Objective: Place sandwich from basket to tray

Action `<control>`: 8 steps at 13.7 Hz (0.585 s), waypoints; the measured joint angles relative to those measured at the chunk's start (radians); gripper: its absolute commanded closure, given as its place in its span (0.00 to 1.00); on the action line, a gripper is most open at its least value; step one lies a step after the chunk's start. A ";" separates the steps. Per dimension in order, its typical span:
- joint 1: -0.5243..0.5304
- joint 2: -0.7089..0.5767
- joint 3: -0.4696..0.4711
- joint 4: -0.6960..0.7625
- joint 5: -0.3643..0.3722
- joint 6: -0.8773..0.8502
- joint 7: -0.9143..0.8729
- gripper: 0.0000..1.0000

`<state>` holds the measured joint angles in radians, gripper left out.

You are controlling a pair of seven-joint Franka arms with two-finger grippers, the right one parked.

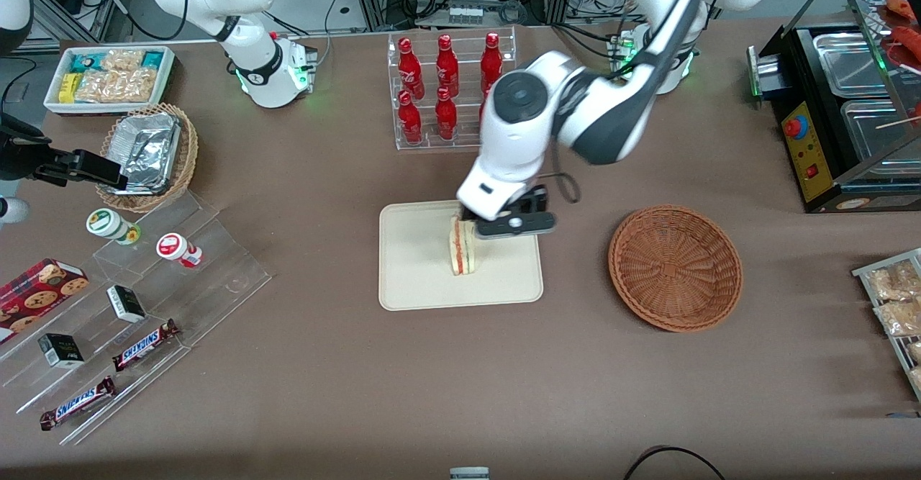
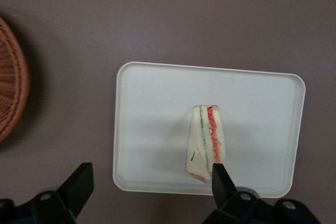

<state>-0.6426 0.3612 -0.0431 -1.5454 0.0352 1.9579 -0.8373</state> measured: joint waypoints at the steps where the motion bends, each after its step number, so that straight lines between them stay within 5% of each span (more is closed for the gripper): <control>1: 0.012 -0.036 0.015 -0.001 0.000 -0.050 0.001 0.01; 8: 0.195 -0.192 0.066 -0.024 0.000 -0.233 0.212 0.01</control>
<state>-0.4479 0.1690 0.0232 -1.5691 0.0355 1.7248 -0.6254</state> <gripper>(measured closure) 0.004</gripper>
